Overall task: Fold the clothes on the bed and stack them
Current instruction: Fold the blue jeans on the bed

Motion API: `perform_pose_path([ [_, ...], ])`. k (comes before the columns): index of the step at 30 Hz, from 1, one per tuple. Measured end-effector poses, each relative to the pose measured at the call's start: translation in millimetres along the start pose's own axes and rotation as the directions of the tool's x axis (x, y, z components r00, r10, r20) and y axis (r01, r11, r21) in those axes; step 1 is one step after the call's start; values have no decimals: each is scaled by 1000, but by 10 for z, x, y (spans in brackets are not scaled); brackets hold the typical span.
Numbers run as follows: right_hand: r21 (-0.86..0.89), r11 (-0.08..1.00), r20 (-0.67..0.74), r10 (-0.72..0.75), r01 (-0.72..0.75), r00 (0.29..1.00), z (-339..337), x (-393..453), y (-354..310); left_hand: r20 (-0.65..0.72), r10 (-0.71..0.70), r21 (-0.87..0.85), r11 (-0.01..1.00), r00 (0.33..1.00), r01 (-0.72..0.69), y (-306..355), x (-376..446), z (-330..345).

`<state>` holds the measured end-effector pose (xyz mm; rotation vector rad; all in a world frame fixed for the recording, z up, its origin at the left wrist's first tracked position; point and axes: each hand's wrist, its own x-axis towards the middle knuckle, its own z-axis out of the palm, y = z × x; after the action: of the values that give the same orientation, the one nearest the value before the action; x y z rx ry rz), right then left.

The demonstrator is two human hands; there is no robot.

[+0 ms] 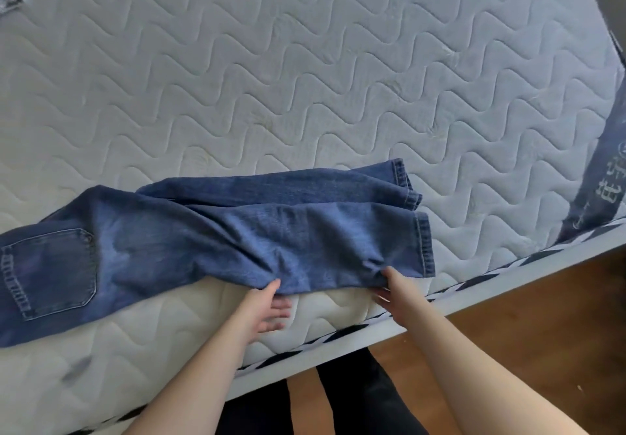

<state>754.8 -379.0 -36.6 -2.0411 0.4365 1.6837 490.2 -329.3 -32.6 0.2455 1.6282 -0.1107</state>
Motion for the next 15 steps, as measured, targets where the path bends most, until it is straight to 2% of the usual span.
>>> perform_pose_path([
  [1,-190,981,-10,37,-38,999,6,-48,24,39,-38,191,981,999,30,21,-22,-25],
  [3,-470,881,13,69,-54,998,23,-148,-60,124,-3,461,886,992,-55,135,-67,-52],
  [4,-547,837,21,15,-1,1000,29,-175,-151,168,74,523,839,983,-152,234,-83,-56],
  [6,-549,804,-7,-276,227,961,40,-200,-408,249,288,525,762,925,-379,519,-132,-33],
  [8,-441,772,-157,-568,458,808,32,-211,-747,268,498,440,698,825,-565,870,-176,32],
  [9,-412,740,-241,-651,531,720,15,-185,-929,239,606,430,635,759,-642,1048,-174,70],
  [10,-427,717,-293,-686,551,665,-5,-134,-1098,192,710,460,545,678,-701,1218,-161,109],
  [11,-479,708,-307,-688,519,657,-27,-70,-1246,148,794,526,442,590,-727,1375,-143,146],
  [13,-618,702,-252,-604,355,756,-58,107,-1426,144,885,692,230,443,-684,1635,-40,209],
  [14,-668,686,-208,-542,287,814,-64,162,-1459,176,888,774,141,424,-617,1733,42,226],
  [15,-701,663,-157,-501,261,851,-68,188,-1465,194,873,851,77,447,-519,1818,114,226],
])
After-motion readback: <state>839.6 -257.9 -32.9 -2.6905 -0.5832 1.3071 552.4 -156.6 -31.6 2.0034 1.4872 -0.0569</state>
